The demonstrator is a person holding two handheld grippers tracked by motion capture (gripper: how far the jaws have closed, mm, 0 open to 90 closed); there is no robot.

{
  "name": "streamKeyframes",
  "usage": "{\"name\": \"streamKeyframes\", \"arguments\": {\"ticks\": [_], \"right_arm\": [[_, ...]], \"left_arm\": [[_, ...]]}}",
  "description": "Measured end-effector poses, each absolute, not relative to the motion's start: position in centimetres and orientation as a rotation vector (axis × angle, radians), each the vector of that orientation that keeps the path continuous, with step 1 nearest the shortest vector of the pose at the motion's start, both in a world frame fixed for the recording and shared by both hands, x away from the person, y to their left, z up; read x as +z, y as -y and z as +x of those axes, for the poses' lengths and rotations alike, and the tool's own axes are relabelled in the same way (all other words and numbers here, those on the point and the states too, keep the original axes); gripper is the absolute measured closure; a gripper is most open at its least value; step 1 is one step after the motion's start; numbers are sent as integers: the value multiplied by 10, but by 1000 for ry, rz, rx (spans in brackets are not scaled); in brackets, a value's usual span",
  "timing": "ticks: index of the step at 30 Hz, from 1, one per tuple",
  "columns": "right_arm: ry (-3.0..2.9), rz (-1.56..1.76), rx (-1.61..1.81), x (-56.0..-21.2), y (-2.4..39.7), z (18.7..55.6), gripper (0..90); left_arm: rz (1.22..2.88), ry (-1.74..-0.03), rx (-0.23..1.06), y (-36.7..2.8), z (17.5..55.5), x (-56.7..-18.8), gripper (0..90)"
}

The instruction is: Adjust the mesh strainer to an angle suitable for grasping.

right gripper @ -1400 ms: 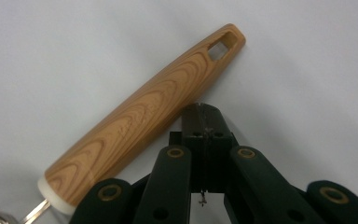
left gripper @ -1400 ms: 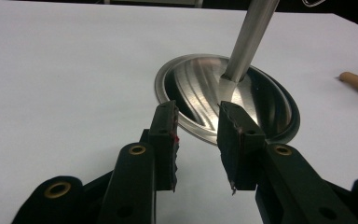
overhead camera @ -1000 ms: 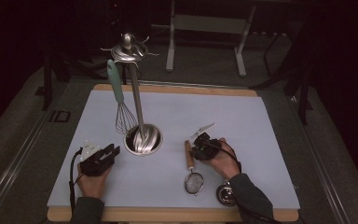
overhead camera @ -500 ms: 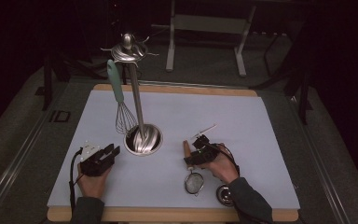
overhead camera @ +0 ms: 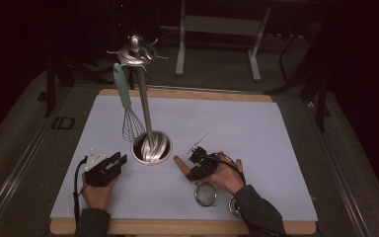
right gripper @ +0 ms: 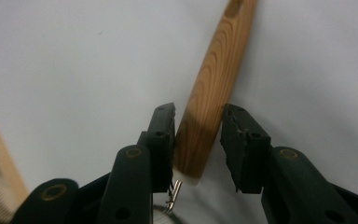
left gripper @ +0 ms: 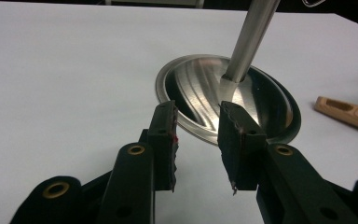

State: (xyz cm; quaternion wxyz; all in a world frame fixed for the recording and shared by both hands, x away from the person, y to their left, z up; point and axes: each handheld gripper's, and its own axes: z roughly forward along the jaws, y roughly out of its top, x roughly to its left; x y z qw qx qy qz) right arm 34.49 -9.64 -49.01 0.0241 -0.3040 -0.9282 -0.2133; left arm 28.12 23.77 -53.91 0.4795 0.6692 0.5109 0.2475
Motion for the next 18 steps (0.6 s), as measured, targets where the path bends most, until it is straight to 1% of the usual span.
{"name": "streamKeyframes", "arguments": {"ticks": [7,13,18], "right_arm": [[2837,-956,-561,-497,88,344,645],[2836,-980,-502,-498,80,348,667],[2855,-998,-529,-495,78,351,705]], "left_arm": [[1635,-1246,607,-238,281,-539,675],[1637,-1247,605,-238,281,-539,674],[1636,-1247,603,-238,281,-539,674]]}}
